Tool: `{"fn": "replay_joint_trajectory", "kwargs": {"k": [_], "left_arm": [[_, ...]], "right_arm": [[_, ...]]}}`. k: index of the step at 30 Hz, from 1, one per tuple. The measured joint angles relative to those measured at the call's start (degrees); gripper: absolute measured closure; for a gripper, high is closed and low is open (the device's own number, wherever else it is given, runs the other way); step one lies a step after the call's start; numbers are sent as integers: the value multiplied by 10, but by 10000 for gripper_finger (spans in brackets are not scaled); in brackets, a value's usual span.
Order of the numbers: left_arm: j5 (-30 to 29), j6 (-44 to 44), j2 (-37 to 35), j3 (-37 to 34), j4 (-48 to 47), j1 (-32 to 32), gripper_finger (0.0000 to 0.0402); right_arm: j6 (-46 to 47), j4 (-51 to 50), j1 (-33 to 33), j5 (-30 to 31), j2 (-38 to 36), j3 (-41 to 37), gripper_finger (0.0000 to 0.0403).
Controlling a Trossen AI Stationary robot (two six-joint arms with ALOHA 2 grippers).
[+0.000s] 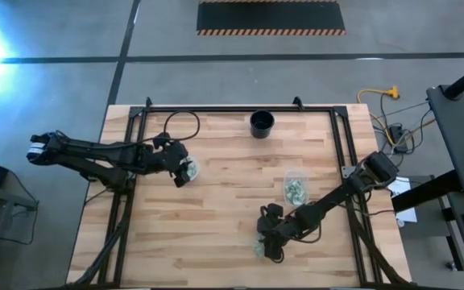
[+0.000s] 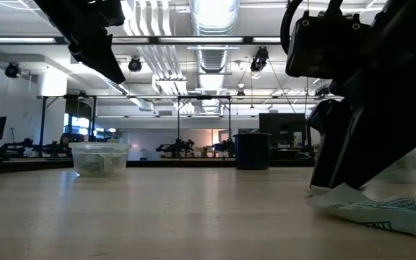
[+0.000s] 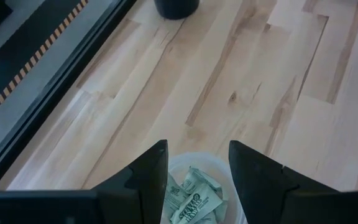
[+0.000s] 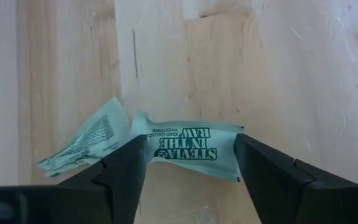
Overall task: Pick and place items into bin
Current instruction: Put the white sweetener packet into the right transparent bin
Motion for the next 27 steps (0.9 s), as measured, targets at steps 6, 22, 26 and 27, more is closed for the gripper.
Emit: {"fn": "replay_joint_trajectory", "kwargs": {"k": [6,22,26,27], "left_arm": [[0,0,0,0,0,0,248],[0,1,0,0,27,0,248],[0,2,0,0,27,0,248],[0,2,0,0,28,0,248]], "right_arm": [[6,-33,0,6,0,4,203],[64,-96,0,33,-10,5,334],[126,-156,-2,60,-27,3,336],[152,-178,-5,61,-30,3,334]]}}
